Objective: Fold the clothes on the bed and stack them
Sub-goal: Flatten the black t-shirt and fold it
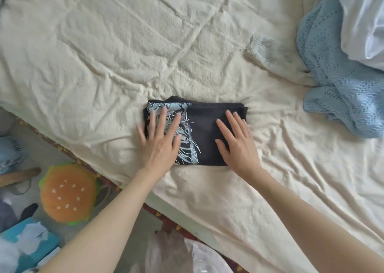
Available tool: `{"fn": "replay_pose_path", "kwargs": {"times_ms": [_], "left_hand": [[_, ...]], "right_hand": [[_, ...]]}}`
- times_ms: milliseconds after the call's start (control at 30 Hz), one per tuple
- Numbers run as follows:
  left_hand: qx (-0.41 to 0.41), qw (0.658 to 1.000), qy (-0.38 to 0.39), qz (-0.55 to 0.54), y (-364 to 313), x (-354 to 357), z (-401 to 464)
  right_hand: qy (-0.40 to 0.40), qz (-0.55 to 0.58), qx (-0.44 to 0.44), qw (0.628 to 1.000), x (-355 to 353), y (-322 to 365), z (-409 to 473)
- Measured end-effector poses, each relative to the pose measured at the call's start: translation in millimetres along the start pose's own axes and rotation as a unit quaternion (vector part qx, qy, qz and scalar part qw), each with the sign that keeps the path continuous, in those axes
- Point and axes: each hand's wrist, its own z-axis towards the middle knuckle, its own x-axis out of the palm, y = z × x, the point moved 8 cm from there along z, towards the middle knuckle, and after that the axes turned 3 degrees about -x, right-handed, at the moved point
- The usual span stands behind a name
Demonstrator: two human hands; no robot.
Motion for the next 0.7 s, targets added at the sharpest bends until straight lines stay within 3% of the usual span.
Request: {"fn": "replay_pose_path", "kwargs": {"times_ms": [67,133,267,433,533,700], "left_hand": [[-0.078,0.987,-0.047,-0.130,18.5,-15.8,-10.0],[-0.150,0.952,-0.077,-0.257,37.0,-25.1,-16.4],[-0.256,0.893,-0.001,-0.371,54.8,-19.4,-13.7],[-0.352,0.798,0.030,-0.488,66.2,-18.4,-12.7],[-0.351,0.792,0.030,-0.498,64.4,-27.0,-19.4],[-0.324,0.802,0.027,-0.501,51.4,-50.8,-48.3]], "right_hand": [[-0.021,0.062,0.073,0.995,-10.1,-9.5,-11.0],[-0.045,0.162,0.185,0.968,-14.4,-23.4,-19.9],[-0.052,0.378,0.429,0.819,-4.5,-48.3,-31.5],[0.069,0.492,0.484,0.720,3.3,-56.7,-27.6],[0.094,0.518,0.474,0.706,-5.4,-51.2,-30.8],[0.044,0.505,0.441,0.741,-37.6,-26.4,-47.6]]}}
